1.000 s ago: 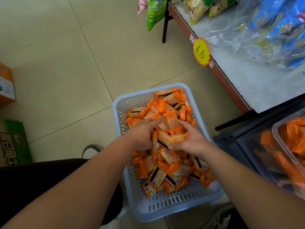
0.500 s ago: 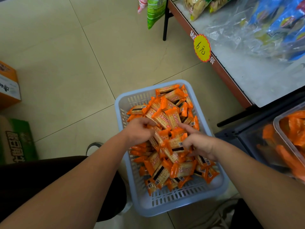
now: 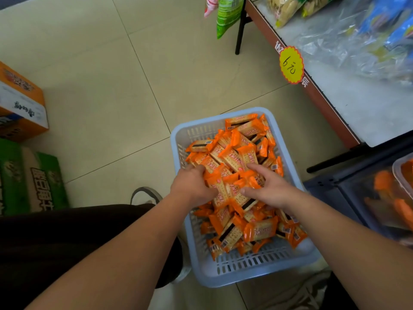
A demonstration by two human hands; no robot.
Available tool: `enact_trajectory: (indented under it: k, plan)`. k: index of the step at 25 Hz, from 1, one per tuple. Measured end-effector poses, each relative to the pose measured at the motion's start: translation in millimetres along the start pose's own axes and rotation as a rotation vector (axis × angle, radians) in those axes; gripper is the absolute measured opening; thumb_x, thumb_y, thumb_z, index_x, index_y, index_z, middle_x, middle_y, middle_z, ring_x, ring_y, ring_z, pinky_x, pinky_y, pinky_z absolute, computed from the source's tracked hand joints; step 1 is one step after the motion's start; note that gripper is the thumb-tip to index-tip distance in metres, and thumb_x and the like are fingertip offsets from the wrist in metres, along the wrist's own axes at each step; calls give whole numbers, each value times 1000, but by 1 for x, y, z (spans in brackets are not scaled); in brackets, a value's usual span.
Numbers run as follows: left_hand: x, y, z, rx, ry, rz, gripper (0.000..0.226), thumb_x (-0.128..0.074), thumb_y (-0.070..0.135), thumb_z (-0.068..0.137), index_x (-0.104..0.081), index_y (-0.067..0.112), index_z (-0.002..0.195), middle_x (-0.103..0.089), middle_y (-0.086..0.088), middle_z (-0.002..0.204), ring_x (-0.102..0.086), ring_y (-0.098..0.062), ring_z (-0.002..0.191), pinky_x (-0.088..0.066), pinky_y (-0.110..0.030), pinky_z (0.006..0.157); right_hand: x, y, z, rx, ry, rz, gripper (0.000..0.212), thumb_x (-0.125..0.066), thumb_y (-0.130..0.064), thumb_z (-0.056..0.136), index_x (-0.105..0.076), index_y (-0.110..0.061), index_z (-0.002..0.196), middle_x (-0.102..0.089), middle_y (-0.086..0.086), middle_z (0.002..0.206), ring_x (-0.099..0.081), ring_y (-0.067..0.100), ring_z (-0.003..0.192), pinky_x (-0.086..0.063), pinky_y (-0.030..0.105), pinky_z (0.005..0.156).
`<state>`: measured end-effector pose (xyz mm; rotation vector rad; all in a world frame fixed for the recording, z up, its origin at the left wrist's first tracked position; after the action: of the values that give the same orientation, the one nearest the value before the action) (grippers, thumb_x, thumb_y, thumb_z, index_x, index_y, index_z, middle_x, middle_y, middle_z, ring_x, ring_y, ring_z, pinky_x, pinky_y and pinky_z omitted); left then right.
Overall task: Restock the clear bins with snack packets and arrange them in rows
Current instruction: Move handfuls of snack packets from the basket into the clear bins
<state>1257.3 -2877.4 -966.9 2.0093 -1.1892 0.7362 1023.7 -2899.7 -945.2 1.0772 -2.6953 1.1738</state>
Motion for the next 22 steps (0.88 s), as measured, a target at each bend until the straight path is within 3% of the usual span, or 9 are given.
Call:
enact_trajectory:
  k: [2, 5, 7, 9, 13, 17, 20, 22]
  plan:
    - [-5, 0, -6, -30, -13, 36, 80, -68, 69, 74, -46, 37, 145, -47, -2, 141, -42, -29, 134, -48, -47, 107, -2, -3, -2, 26, -26, -25, 84, -83, -31, 88, -36, -42, 158, -41, -6, 159, -44, 10, 127, -44, 31, 98]
    - [-14, 2, -17, -54, 1, 165, 90, -65, 79, 73, -35, 43, 150, -40, -5, 149, -37, -32, 137, -41, -49, 112, -5, -2, -3, 19, -38, -125, 86, -81, -39, 88, -33, -43, 159, -30, -2, 167, -37, 21, 148, -39, 37, 115]
    - [-23, 5, -23, -63, 16, 275, 91, -63, 82, 73, -31, 44, 149, -43, -8, 147, -38, -33, 135, -35, -50, 111, -8, 1, -4, -2, -60, -209, 87, -79, -44, 90, -28, -43, 161, -24, -1, 169, -31, 26, 153, -35, 37, 115]
    - [-24, 9, -25, -80, 47, 297, 88, -63, 80, 77, -30, 43, 149, -47, -9, 143, -42, -34, 133, -31, -51, 107, -11, 2, -6, -27, -100, -258, 88, -77, -37, 92, -23, -41, 163, -23, -3, 170, -32, 24, 152, -38, 30, 108]
    - [-20, 12, -22, -161, 90, 216, 86, -71, 72, 78, -31, 45, 150, -45, -6, 137, -43, -31, 130, -33, -47, 110, -6, 6, -5, 12, -28, -226, 83, -75, -19, 92, -31, -41, 159, -37, -3, 163, -47, 19, 138, -42, 25, 94]
    - [-29, 9, -20, -234, -38, 54, 92, -81, 59, 76, -28, 50, 151, -30, -1, 146, -35, -31, 138, -43, -49, 112, 3, 5, -3, 70, 91, -135, 78, -78, -21, 90, -41, -43, 155, -43, -5, 158, -46, 22, 141, -45, 33, 105]
    - [-28, 10, -17, -235, -85, 16, 97, -84, 47, 78, -25, 52, 154, -19, 2, 165, -36, -33, 146, -44, -51, 114, 3, 6, 0, 116, 106, -148, 77, -80, -24, 89, -44, -43, 153, -45, -6, 154, -46, 21, 141, -45, 38, 112]
    - [-26, 14, -18, -264, -72, 32, 95, -83, 40, 82, -26, 47, 158, -26, 3, 166, -41, -30, 145, -44, -48, 113, 2, 6, -1, 123, 111, -141, 76, -81, -22, 88, -46, -41, 152, -48, -7, 150, -50, 21, 137, -47, 39, 111]
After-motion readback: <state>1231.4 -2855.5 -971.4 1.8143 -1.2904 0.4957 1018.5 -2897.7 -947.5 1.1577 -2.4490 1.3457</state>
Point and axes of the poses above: each hand's wrist, its own z-axis towards the middle knuckle, its own x-axis out of the back of the hand, y = z × x, the point moved 3 cm from there along z, towards the middle knuckle
